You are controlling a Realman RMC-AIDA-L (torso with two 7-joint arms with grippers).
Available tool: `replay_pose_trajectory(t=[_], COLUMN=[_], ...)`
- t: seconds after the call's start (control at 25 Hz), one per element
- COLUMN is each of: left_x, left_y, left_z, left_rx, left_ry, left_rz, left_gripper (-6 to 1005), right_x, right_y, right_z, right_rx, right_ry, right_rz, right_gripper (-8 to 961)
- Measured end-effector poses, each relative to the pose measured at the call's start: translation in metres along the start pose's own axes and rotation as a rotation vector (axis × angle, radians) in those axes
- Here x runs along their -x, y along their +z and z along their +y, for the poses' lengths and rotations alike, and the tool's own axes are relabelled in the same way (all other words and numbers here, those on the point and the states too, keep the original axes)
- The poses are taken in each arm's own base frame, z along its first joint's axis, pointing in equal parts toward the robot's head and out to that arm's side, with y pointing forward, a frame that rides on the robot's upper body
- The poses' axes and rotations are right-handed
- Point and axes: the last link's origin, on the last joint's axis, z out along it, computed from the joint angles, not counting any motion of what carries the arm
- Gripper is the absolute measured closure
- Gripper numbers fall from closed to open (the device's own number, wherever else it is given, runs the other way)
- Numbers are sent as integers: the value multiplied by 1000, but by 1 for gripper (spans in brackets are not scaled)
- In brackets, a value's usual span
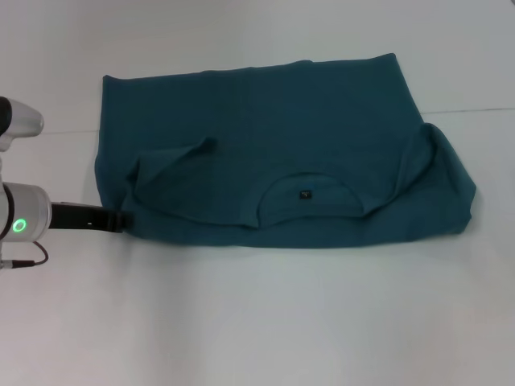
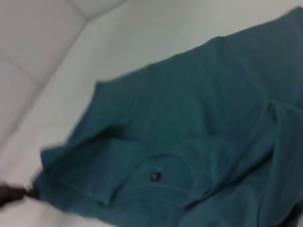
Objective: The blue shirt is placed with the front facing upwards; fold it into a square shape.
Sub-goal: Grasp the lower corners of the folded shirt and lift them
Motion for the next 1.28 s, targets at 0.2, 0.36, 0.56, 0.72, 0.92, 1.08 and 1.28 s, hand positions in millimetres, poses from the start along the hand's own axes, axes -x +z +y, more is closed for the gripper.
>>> replay_pose_trajectory(t=[0.2,0.36,0.56,0.72,0.92,1.08,1.28], left_x=[0,1,3,3,3,4,4], left_y=[-3,-5,-6,-5,-5,-5,-5], left_z=[-2,-6,-8,-7,-7,-7,-7], left_rx=[7,6,5,6,7,6,5], left_ry=[0,-20,-37,-36,-37,-37,-37], left_rz=[-13,-20,-24,-27,-28,-29,-29], left_gripper=[982,981,981,981,981,982,982], right_x=[8,8,4,-4,-9,-10,-10], right_y=[8,18,32,46,60,75,91], right_z=[8,0,-7,-13,-18,-16,-13], right_rx=[-77,-178,-244,-246,-240,-208,-193], right_ry=[-188,-223,-227,-185,-149,-172,-191], right_rz=[70,175,219,220,186,170,167], right_gripper=[138,140,142,146,160,172,186])
